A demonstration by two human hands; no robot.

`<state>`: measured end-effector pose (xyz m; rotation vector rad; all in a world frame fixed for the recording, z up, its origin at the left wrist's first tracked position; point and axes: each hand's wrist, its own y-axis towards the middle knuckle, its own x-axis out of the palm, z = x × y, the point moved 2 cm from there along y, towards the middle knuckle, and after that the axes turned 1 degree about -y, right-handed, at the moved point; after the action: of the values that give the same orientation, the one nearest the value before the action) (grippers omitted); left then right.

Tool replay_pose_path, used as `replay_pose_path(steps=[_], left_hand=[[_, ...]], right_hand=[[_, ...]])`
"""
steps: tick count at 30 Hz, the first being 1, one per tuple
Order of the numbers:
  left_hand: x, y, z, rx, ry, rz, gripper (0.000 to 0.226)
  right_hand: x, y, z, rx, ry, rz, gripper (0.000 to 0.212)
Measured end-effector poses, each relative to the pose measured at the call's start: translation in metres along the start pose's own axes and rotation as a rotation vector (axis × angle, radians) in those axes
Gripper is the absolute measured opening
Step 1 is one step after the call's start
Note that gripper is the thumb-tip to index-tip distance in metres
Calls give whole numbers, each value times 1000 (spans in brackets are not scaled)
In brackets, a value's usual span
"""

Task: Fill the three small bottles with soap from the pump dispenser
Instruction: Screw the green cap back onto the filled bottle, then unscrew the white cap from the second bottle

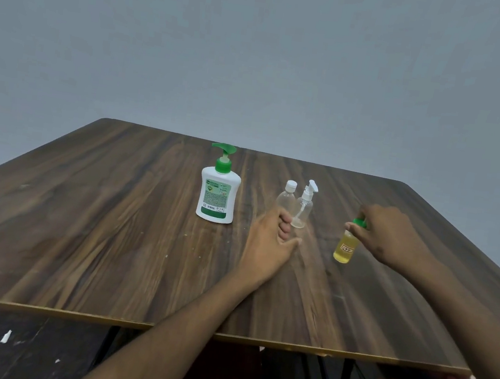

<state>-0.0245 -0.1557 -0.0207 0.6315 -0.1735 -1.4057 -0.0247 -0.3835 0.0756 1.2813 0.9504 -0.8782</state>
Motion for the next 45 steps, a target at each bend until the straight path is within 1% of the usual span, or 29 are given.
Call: replay_pose_path(steps=[3,5,9,13,18,23,28,32,36,40,45], left_hand=[[-12,20,-3,5,61,117,40],[-14,34,-5,3,108,137,48],[-4,55,-8,-39,208,60,61],[6,68,-18,-105,243,2,64],[18,75,-32,-157,185,10,50],[19,75,-36,-175,87,26,35],[8,67,-32,-142,88,82,20],[-11,35,-11,-41,143,165,21],[-35,-1,7,0,144,237,22],[-61,-18,4,-41,115,213,24],[-91,-16,-8,-37,148,144,22]], right_hand=[[7,-4,4,0,-3,-14,31],[12,-5,5,-3,8,-6,30],[17,-7,7,-4,53,3,29],[15,-9,2,-45,91,41,29],[10,8,-23,-182,167,85,25],[14,35,-58,-290,185,70,24],[20,52,-81,-310,162,56,20],[19,60,-93,-272,139,38,24],[16,70,-109,-243,126,49,25],[21,81,-124,-244,112,67,25],[25,91,-137,-224,99,55,27]])
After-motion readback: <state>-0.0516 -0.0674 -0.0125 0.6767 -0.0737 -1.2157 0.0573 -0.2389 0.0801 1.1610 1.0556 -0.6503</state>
